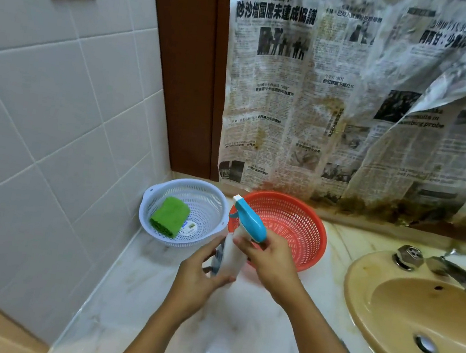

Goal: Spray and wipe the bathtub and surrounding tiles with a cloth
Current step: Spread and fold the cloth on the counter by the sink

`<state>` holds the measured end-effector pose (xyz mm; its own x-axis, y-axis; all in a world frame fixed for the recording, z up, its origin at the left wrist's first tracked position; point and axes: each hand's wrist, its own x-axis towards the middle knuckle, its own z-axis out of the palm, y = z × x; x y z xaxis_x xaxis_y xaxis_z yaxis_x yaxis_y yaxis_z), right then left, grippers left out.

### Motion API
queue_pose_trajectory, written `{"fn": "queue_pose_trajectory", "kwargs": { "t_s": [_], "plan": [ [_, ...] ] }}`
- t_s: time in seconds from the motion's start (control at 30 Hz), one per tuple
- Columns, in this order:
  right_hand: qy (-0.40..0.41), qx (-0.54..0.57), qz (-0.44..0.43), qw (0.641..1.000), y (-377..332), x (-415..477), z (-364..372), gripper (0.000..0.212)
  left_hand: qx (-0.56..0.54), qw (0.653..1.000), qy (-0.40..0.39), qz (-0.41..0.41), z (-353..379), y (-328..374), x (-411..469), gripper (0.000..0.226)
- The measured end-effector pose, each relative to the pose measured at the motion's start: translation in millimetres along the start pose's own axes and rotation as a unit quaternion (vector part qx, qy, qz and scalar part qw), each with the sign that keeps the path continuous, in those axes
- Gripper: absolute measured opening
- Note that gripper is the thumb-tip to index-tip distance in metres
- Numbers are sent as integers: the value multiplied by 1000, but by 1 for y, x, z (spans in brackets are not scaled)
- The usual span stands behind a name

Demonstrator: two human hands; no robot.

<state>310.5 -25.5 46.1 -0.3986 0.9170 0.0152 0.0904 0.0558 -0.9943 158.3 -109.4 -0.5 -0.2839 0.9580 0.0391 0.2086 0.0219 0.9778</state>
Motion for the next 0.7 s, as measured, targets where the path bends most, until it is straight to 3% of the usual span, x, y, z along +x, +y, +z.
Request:
{"fn": "queue_pose_trajectory", "kwargs": {
  "t_s": [0.27,0.37,0.7],
  "plan": [
    [-13,-18,-77,997,-36,51,20,28,-18,999,50,10,-31,19,48,70],
    [-1,-49,-93,994,-42,70,39,21,-13,998,55,13,-47,23,67,64],
    [4,-72,-75,995,-24,134,95,25,10,997,62,-48,-94,3,129,56]
  ]
}}
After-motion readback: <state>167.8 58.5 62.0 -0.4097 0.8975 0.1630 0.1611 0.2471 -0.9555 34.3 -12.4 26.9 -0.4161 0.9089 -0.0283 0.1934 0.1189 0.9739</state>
